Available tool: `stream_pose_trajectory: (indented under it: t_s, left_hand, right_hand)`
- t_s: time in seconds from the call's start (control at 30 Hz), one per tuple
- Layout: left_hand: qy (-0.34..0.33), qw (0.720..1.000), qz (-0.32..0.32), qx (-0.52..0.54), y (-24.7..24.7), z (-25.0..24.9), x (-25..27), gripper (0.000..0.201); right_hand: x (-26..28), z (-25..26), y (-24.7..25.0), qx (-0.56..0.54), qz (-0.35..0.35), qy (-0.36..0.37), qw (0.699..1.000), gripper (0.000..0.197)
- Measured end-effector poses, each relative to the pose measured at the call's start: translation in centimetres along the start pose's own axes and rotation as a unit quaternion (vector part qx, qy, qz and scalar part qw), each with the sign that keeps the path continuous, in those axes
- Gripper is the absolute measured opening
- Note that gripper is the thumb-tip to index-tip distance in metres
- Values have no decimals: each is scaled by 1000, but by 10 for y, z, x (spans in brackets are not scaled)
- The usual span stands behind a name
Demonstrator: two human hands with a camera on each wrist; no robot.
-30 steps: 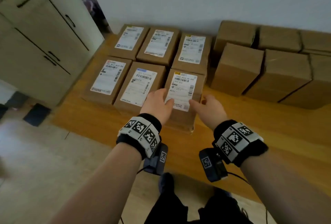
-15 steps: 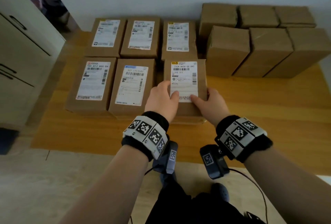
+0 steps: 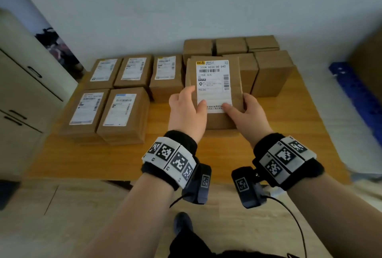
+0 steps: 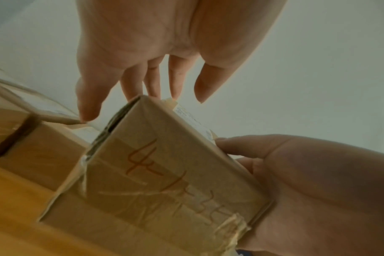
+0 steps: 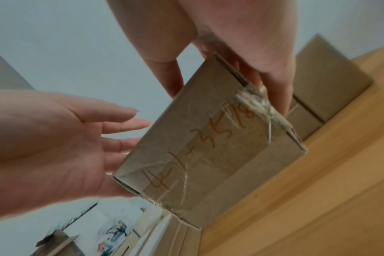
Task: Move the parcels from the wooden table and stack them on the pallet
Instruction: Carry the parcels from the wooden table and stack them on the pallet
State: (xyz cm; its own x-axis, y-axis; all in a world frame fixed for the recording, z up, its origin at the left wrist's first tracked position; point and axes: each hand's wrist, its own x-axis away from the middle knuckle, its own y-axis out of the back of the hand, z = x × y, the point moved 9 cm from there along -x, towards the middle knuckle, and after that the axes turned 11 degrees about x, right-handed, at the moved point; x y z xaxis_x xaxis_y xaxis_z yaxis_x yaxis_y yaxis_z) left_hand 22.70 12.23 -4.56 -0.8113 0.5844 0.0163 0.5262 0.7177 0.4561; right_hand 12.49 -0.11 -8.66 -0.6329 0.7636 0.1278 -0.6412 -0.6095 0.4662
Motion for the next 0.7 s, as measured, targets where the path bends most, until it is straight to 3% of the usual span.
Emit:
stream_pose_trajectory:
  t_s: [0.33,0.7]
  left_hand:
    - [-148,988,40,25,-141,-155,82,43]
    - [-296,947,103,73,-247,-277,89,41]
  right_hand:
    - [59,-36,222,-83,-114,66,988,42]
    - [69,-57,377,-124,-222,75,964,39]
